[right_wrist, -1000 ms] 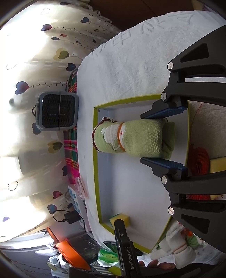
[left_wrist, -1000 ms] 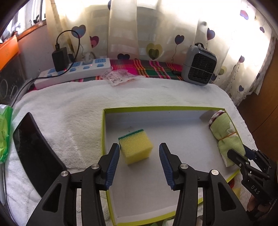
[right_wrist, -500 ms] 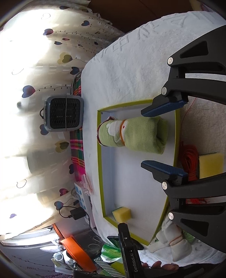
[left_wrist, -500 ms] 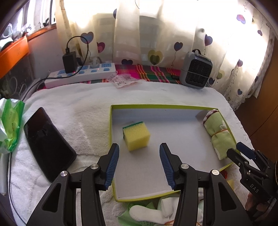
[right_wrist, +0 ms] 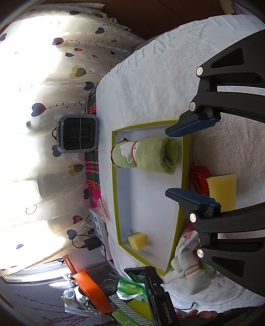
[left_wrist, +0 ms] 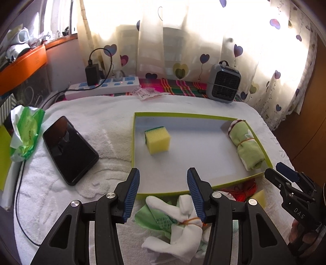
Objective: Organize soft objects
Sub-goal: 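Move the left gripper to the white knotted cloth bundle while the right moves to another yellow sponge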
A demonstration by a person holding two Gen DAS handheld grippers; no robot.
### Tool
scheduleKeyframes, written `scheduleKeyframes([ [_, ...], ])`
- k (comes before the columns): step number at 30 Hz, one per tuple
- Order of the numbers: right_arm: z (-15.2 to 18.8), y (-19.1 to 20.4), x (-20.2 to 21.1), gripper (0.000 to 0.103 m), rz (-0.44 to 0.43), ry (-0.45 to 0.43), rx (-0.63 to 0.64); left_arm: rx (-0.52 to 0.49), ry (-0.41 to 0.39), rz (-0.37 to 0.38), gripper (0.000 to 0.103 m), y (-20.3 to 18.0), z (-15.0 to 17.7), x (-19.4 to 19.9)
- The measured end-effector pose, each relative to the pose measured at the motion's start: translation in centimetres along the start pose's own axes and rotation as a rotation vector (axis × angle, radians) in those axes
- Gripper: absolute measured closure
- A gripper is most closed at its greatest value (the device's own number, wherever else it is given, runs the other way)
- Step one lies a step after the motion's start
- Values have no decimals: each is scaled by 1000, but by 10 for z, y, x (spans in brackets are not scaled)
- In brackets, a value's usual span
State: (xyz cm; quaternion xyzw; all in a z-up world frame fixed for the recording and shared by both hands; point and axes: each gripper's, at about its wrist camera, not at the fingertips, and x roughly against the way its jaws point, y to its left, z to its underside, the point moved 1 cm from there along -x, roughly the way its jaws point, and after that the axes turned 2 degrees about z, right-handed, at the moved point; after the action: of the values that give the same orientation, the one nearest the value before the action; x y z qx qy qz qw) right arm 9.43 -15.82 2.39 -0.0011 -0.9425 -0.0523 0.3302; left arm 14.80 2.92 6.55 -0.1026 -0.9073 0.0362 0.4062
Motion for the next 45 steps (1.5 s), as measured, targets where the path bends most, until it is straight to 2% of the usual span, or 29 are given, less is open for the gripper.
scheduleKeyframes([
  [5, 9, 2, 10, 50, -13, -6, 8, 26, -7, 13, 56, -2, 17, 11],
  [8, 14, 3, 13, 50, -22, -3, 9, 13, -20, -19, 56, -6, 26, 18],
  [15, 24, 6, 18, 50, -32, 2, 14, 38, -9, -19, 56, -7, 47, 24],
  [18, 27, 7, 20, 50, -37, 2, 18, 31, -20, -42, 56, -9, 54, 26],
  [34, 50, 6, 28, 49, -77, 21, 11, 26, -5, 8, 55, -12, 84, 31],
  [38, 53, 7, 25, 43, -100, 34, 9, 29, -9, 20, 55, -11, 87, 33],
  [45, 52, 13, 12, 43, -78, 61, 37, 28, -13, 38, 55, -7, 90, 37],
])
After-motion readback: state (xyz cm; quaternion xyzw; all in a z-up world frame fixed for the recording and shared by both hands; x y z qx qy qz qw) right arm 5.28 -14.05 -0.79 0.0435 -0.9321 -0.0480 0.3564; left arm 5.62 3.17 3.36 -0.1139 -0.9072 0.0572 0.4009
